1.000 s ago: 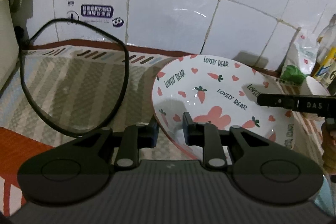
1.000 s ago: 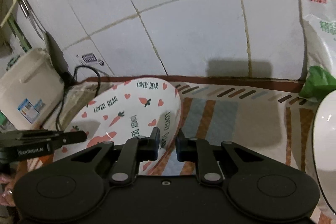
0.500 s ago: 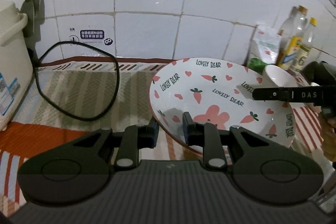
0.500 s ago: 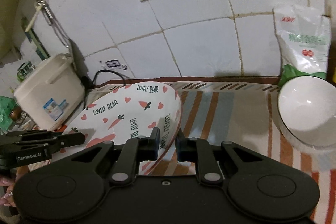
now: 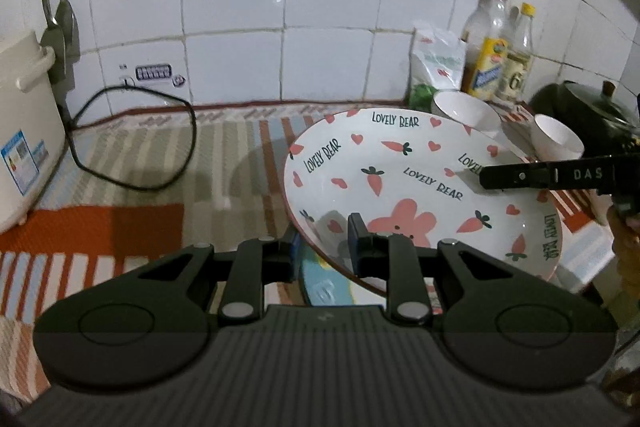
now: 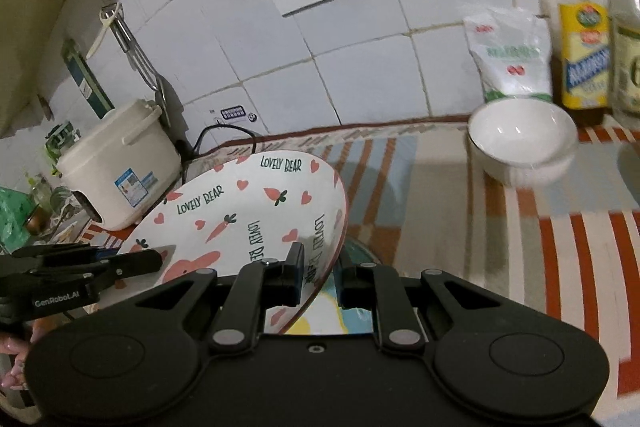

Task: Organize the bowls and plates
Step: 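Carry the pink-rabbit plate onto the blue Egg plate and lower it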

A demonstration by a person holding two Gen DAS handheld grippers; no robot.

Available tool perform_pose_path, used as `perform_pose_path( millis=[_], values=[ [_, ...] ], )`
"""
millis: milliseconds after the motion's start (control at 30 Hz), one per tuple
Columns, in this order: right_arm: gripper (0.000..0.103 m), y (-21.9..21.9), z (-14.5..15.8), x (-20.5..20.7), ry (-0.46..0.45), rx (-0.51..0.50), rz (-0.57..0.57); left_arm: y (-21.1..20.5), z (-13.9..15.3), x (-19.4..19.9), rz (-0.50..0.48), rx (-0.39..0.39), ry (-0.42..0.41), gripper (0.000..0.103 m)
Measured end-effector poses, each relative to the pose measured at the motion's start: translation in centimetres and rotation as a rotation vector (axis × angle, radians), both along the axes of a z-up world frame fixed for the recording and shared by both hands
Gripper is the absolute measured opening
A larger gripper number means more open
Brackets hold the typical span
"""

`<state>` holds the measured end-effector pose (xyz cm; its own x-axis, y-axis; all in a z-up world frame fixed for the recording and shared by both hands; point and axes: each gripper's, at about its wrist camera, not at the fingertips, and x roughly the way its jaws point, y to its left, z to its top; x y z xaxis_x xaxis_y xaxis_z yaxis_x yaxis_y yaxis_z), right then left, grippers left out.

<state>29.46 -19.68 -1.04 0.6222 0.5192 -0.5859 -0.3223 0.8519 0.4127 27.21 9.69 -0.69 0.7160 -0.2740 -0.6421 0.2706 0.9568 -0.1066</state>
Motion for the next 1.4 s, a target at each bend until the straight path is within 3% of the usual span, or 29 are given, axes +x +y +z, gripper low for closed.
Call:
perform_pose_path(
  millis=[200, 400, 900, 1400],
  values=[
    [0.020, -0.4, -1.3, -1.8, -0.009, -0.020, -0.004, -0.6, -1.5, -1.2, -0.019, -0.004, 0.019, 0.022],
    [0.020, -0.6, -2.4, -2.4, 0.039, -0.019, 0.008, -0.5, -2.8, -1.8, -0.032, -0.017, 0.055, 0.022],
    [0.021, 0.3, -3.2, -3.4, -0.021, -0.107, 0.025, 0.0, -4.2, -1.5, -0.043, -0.055, 0.081, 0.022],
    [0.022, 0.2, -4.5, -3.3, -0.045, -0.068, 0.045, -0.4, -4.3, -2.3, -0.034, -0.017, 0.029, 0.022]
  ],
)
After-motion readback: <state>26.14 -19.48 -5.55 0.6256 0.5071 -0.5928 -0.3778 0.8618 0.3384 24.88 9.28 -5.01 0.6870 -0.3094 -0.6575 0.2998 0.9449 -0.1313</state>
